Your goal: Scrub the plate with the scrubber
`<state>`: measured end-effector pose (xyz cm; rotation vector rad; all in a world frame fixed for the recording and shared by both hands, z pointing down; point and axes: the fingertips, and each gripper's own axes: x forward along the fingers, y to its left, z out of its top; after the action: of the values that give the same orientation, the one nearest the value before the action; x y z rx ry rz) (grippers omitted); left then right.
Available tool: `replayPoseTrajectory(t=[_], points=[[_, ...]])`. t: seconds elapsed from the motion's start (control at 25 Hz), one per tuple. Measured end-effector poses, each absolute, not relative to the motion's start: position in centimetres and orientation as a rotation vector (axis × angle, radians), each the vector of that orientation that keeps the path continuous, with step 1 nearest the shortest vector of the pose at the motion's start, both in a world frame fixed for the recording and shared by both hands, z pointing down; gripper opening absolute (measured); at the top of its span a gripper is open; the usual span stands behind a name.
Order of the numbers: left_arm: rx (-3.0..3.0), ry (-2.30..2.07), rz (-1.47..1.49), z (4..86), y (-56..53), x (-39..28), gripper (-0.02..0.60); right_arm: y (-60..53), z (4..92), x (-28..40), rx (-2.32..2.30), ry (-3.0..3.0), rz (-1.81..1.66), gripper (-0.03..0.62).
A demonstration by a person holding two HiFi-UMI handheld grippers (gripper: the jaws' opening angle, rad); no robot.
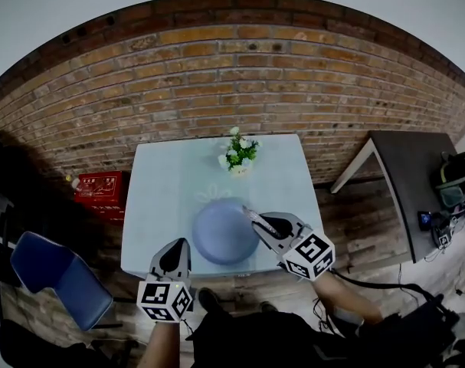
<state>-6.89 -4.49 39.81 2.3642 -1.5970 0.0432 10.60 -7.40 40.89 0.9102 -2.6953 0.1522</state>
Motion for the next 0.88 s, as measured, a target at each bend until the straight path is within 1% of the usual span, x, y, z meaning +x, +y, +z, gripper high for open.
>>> replayPoseTrajectory(t=[0.28, 0.48, 0.68, 0.88], points=[[2.382, -1.462, 0.154, 43.8, -7.7, -8.2, 0.012, -8.9, 44.0, 8.6, 0.932, -2.599, 0.153, 0.067], [2.473, -1.387, 0.312, 46.1, -9.1, -8.3, 0.012, -9.7, 46.6, 8.4, 0.968, -2.503, 0.131, 0.067], [2.456, -1.283, 0.319, 48.5, -10.1, -8.6, 0.012, -10.2, 48.5, 7.2, 0.928, -2.428, 0.083, 0.067], [2.392, -1.27, 0.343, 50.8, -11.5, -9.4, 0.011, -12.2, 49.8, 6.8, 0.912, -2.36, 0.048, 0.067]])
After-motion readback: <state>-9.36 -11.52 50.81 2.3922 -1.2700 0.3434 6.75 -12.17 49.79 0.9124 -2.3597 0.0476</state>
